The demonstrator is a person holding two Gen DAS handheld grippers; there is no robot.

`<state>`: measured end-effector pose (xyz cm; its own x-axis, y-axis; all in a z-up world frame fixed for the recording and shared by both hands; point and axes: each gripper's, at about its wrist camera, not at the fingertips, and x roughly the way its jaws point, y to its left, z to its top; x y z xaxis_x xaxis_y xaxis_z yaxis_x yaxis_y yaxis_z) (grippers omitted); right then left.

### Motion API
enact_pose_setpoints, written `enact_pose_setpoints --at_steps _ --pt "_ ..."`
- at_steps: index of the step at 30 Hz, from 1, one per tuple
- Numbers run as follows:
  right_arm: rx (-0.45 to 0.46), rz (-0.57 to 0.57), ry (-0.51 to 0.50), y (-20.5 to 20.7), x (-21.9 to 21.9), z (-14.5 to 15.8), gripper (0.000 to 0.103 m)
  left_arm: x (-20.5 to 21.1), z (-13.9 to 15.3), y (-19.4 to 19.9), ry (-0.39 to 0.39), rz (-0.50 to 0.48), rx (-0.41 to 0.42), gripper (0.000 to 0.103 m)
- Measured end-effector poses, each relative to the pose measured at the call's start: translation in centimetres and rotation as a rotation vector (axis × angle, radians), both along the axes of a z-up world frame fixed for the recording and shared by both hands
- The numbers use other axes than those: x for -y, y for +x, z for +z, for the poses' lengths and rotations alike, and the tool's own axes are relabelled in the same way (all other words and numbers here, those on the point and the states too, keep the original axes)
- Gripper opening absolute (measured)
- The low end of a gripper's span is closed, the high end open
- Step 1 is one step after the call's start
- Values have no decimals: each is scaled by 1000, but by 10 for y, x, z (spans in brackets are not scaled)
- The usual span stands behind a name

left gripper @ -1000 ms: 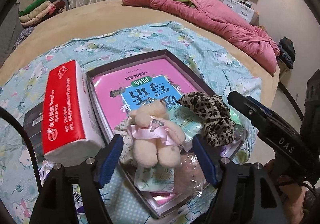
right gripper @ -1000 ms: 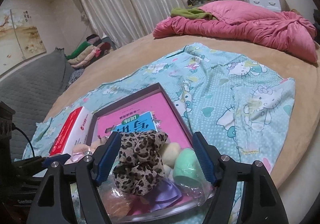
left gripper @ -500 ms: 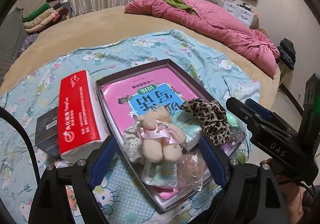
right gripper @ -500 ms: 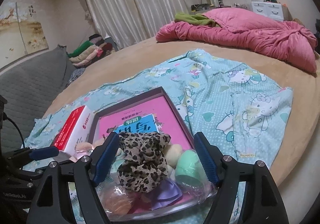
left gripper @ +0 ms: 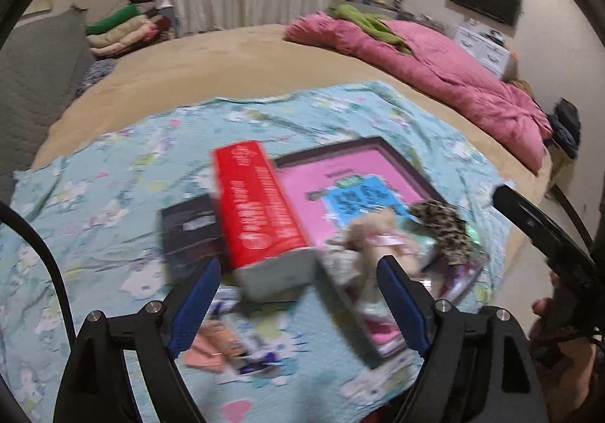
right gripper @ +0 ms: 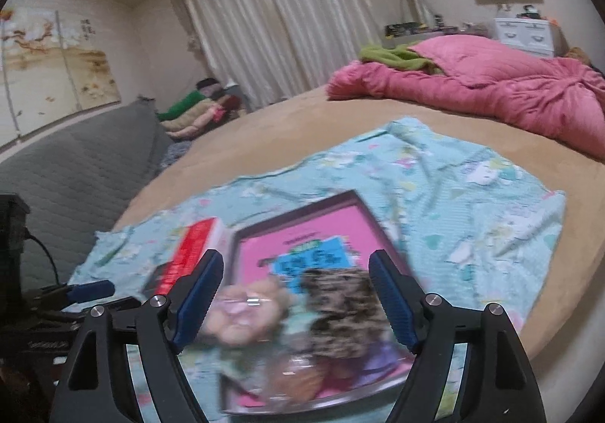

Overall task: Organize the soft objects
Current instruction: 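Move both tools back toward the pink towel pack and snack bag, then close the right tool on the white-blue snack bag while the left tool grasps the pink towel pack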

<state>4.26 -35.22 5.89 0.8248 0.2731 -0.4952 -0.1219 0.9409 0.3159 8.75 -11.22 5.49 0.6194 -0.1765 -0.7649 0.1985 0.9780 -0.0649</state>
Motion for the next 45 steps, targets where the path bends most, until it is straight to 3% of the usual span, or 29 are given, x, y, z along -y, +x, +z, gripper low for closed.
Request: enact_pose_setpoints --at_steps 6,13,21,30,33,37,45 --pt "-23 151 -9 -4 -53 6 81 -62 -2 -6 -19 121 -17 84" --pt "-108 319 -64 -4 -124 -15 81 -122 -27 -8 -21 226 -75 84" --pt "-245 438 -156 9 -186 -67 81 -144 -70 -8 -41 244 -154 84" --pt "-360 474 -243 37 -221 -125 81 -157 -108 1 -80 235 -225 84" --pt "-369 480 -274 42 -229 -135 73 -160 -113 4 -97 231 -234 84" --pt "-386 515 -319 48 -240 -147 44 -160 -118 10 -132 213 -248 84" --pt "-356 544 -311 33 -224 -130 37 -133 -126 19 -125 112 -268 84"
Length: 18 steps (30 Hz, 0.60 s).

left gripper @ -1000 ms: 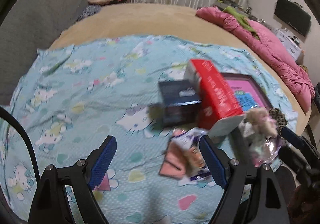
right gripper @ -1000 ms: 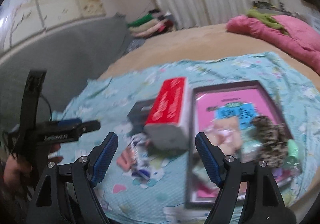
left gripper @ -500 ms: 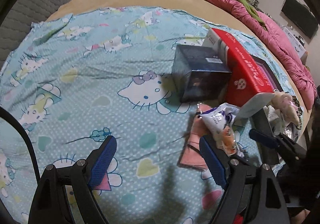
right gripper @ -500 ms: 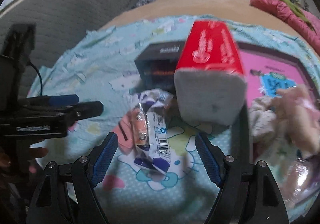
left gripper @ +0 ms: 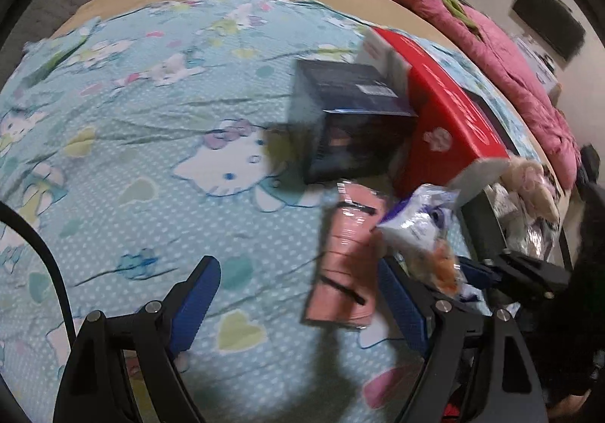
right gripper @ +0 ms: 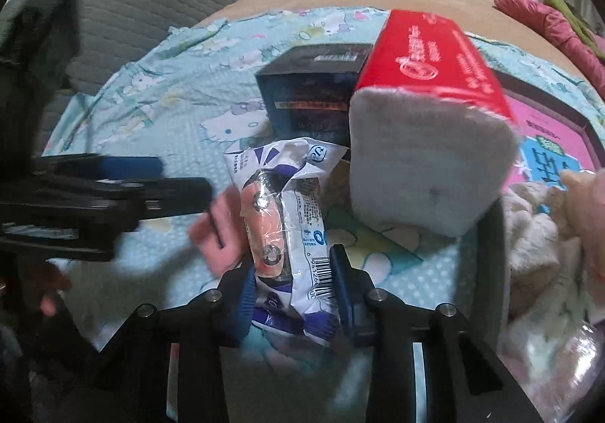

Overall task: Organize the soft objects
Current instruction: 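Close the right tool on the white-blue snack bag while the left tool grasps the pink towel pack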

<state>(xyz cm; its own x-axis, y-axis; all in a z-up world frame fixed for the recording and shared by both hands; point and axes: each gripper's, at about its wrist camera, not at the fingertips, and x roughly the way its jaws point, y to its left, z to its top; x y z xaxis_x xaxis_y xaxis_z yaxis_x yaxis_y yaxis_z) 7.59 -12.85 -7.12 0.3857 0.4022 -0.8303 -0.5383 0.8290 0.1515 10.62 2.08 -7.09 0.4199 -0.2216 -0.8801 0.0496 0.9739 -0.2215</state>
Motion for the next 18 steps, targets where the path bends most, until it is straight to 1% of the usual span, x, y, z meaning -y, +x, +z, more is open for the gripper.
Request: enact_pose_setpoints --at_steps 2,5,8,11,13,14,15,18 --pt "4 -5 0 -8 10 8 37 9 -3 3 12 -28 -9 84" --pt "1 -40 28 -13 28 20 37 24 -9 7 31 -68 -14 84" --pt "14 -81 79 -16 47 34 37 36 -15 12 54 -93 -28 79" --pt "26 -121 132 -15 64 46 37 49 -18 15 102 -108 -20 69" --pt "37 -135 156 -16 71 53 37 52 -18 17 100 -112 -14 52" --pt "43 -148 169 -16 76 57 37 53 -19 18 93 -109 -19 47" --pt "45 -155 178 -16 79 59 37 54 -20 19 88 -102 -26 44" --pt "58 -177 203 -13 87 67 37 53 -19 21 78 -90 -30 42"
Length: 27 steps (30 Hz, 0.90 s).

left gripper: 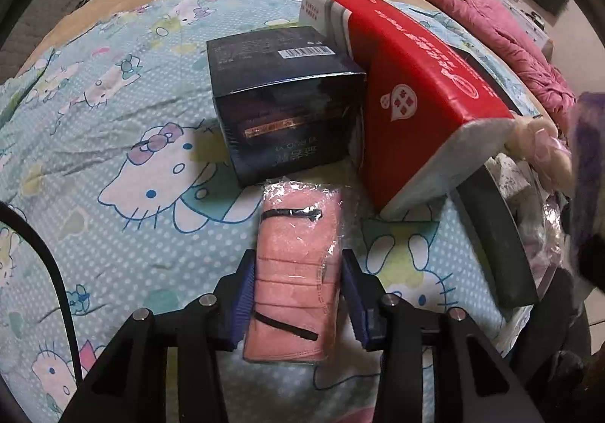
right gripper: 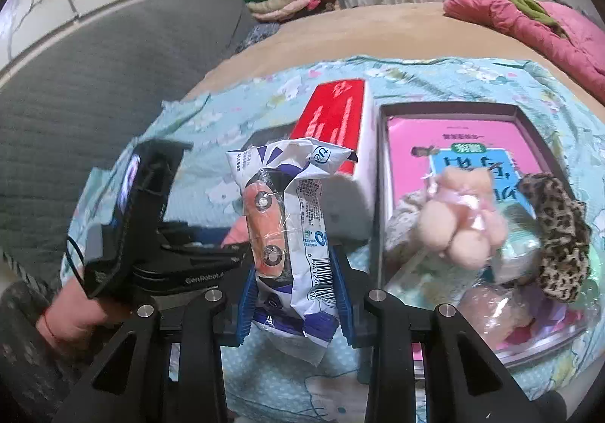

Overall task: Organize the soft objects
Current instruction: 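Close the right tool on the white-blue snack bag while the left tool grasps the pink towel pack, then carry the snack bag with the right tool while the left tool carries the towel pack over the tray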

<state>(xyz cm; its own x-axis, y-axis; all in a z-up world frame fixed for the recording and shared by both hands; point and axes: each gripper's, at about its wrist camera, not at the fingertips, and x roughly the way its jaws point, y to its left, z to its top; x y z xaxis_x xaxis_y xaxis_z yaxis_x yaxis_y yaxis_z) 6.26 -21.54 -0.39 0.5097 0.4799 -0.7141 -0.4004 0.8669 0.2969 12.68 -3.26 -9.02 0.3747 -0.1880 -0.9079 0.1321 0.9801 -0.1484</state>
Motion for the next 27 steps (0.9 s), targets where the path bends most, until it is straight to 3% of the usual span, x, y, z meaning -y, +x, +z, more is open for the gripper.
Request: enact_pose_setpoints --at_steps 5,14,27 --pt "29 -31 38 -1 15 15 37 0 10 -6 -12 15 13 41" --pt "80 -84 98 -7 41 39 37 14 68 -29 19 2 122 40" --pt "167 -216 144 -11 111 72 37 76 136 -30 14 -90 220 41"
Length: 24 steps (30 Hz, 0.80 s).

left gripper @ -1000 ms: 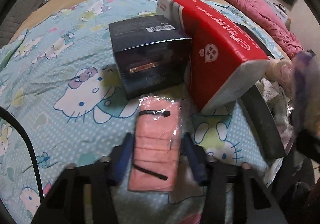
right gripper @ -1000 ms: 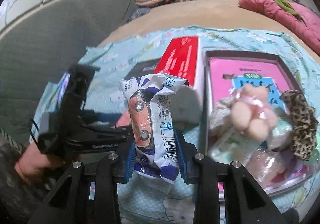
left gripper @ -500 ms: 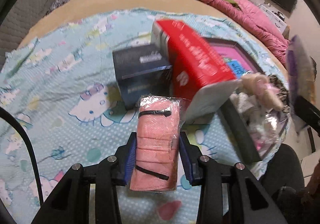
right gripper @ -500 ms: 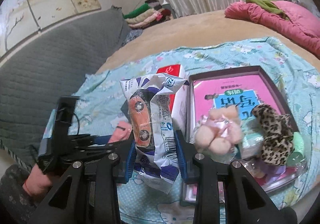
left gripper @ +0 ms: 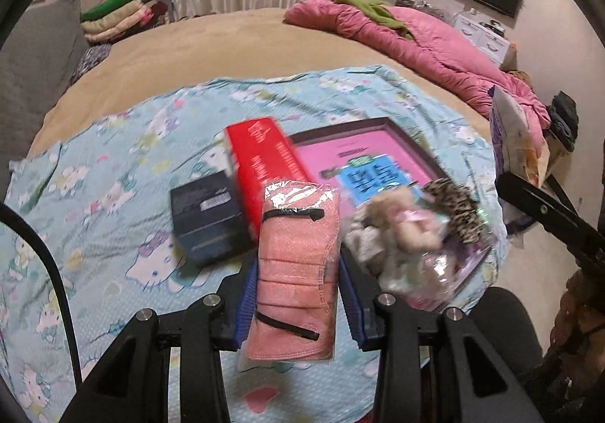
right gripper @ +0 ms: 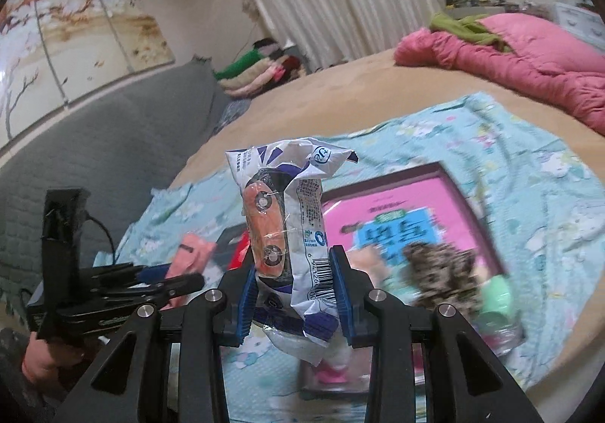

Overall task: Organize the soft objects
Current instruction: 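Carry the snack bag with the right tool while the left tool carries the towel pack over the tray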

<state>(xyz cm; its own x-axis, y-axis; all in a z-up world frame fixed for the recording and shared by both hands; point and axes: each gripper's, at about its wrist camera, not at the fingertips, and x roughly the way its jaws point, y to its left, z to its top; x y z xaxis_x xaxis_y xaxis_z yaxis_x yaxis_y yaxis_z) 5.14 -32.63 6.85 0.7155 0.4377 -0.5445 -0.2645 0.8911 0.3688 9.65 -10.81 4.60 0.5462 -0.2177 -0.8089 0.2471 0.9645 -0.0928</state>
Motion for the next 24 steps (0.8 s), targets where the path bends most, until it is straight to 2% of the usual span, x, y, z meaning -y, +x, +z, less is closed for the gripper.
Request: enact_pose_setpoints --at_steps 11,17,24 --pt "-5 -151 63 0 73 -1 37 78 8 2 -15 -130 2 41" --pt "-30 -180 61 2 90 -8 37 123 -12 1 4 -207 -35 41" --pt "-68 -207 53 10 102 -24 37 143 -38 9 28 -219 -71 41"
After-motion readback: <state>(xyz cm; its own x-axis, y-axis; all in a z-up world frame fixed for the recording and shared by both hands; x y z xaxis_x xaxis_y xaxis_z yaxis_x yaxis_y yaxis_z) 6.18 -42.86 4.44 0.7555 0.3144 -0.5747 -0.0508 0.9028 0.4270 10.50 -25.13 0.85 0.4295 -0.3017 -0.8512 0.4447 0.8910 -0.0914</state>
